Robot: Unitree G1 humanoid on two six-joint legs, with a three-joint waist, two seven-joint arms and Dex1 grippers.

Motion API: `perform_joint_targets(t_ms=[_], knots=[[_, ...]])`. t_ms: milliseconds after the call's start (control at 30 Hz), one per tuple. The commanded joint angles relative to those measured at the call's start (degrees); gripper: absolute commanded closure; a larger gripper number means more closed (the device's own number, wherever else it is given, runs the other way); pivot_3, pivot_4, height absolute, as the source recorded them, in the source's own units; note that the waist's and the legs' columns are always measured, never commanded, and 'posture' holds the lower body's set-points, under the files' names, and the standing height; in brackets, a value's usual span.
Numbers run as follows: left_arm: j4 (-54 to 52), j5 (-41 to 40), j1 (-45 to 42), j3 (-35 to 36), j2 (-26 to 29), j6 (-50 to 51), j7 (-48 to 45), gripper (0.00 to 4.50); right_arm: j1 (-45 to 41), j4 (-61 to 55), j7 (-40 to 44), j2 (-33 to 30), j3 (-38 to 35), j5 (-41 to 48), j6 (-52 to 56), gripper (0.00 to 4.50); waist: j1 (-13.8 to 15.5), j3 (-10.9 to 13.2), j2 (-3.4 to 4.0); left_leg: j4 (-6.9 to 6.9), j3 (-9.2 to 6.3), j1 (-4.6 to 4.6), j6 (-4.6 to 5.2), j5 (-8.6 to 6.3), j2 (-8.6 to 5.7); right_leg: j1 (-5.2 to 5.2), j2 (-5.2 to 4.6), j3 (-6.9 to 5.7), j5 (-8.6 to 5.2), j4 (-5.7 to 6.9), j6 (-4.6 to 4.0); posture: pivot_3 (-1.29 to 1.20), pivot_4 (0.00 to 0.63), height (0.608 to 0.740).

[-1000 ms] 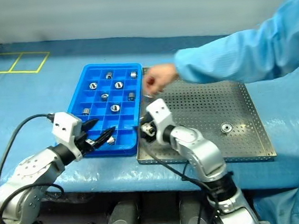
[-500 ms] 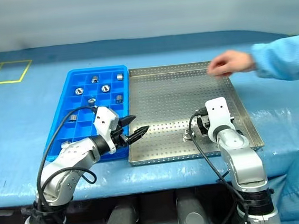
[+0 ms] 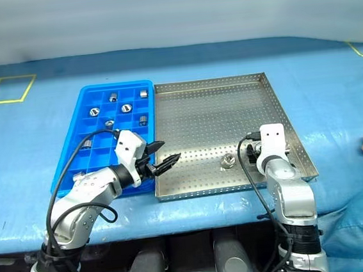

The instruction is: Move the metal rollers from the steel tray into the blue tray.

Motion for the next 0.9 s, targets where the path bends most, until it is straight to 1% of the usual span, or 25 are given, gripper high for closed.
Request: perform_joint_targets(t_ms=[33,67,100,267,367,533,700,767,900], knots=[[-2.24,-0.02,0.35,1.29,0.11,-0.67,0.28,0.95,-0.48,-1.33,-0.60,0.38,-0.48,0.04,0.05,2.28,0.12,0.00,0.00,0.00,0.00,0.00,0.00,0.00,0.00,0.00,0.00,0.00,0.00,0.00,0.00,0.02,0.150,0.740],[-2.27,0.00,0.49,1.50,0.12,-0.62,0.44,0.95,-0.62,-1.72,-0.63,0.51,-0.35,0.08,0.36,2.63,0.15,0.00,0.00,-0.01,0.00,-0.01,0.00,0.00,0.00,-0.01,0.00,0.00,0.00,0.00,0.00,0.02,0.150,0.740],[-2.26,0.07,0.55,1.67,0.14,-0.58,0.59,0.95,-0.73,-1.98,-0.57,0.54,-0.12,0.10,0.55,2.79,0.18,0.00,0.00,-0.01,0.00,-0.01,0.00,0.00,0.00,-0.01,0.00,0.00,0.00,-0.01,0.00,0.02,0.150,0.740],[-2.63,0.75,0.90,2.30,0.85,-1.27,0.73,0.95,-2.09,-4.01,0.85,1.65,2.87,1.08,0.34,2.79,0.04,0.00,0.01,-0.03,0.00,-0.01,0.00,0.00,0.00,-0.03,0.01,0.00,0.00,0.00,0.00,0.03,0.150,0.740],[-3.11,0.75,1.46,4.52,1.46,-1.59,1.61,0.95,-4.29,-6.87,3.96,1.57,8.53,1.96,-0.04,2.79,-0.12,0.02,0.04,-0.03,0.00,-0.01,0.00,0.00,0.01,-0.05,0.01,0.01,0.00,0.01,0.00,0.05,0.150,0.740],[-6.62,-0.46,3.31,10.46,4.54,-0.38,2.12,0.95,-9.82,-9.64,13.06,4.17,17.98,8.48,1.24,2.79,0.09,0.03,0.04,-0.09,-0.04,0.00,0.00,0.00,0.08,-0.07,0.10,-0.02,-0.01,0.04,-0.02,0.10,0.150,0.740],[-10.61,0.18,7.65,16.63,8.86,1.54,3.50,0.95,-16.15,-3.55,19.31,5.58,25.66,10.23,-1.73,2.79,1.65,0.03,0.04,-0.18,-0.09,-0.03,0.00,0.00,0.06,-0.07,0.06,-0.07,-0.03,-0.06,-0.06,0.16,0.150,0.740],[-12.24,0.31,10.11,19.59,9.82,1.94,4.19,0.95,-18.59,1.15,19.60,5.67,28.79,7.93,-4.99,2.79,2.32,0.04,0.03,-0.16,-0.09,-0.03,0.00,0.00,0.05,-0.06,0.04,-0.08,-0.03,-0.07,-0.06,0.21,0.150,0.740],[-15.11,-0.72,14.63,24.27,10.05,2.73,5.00,0.95,-21.69,8.12,20.61,7.73,30.74,6.95,-9.65,2.79,3.77,0.04,0.03,-0.16,-0.10,-0.03,-0.01,0.00,0.06,-0.06,0.04,-0.13,-0.04,-0.05,-0.07,0.26,0.150,0.740]])
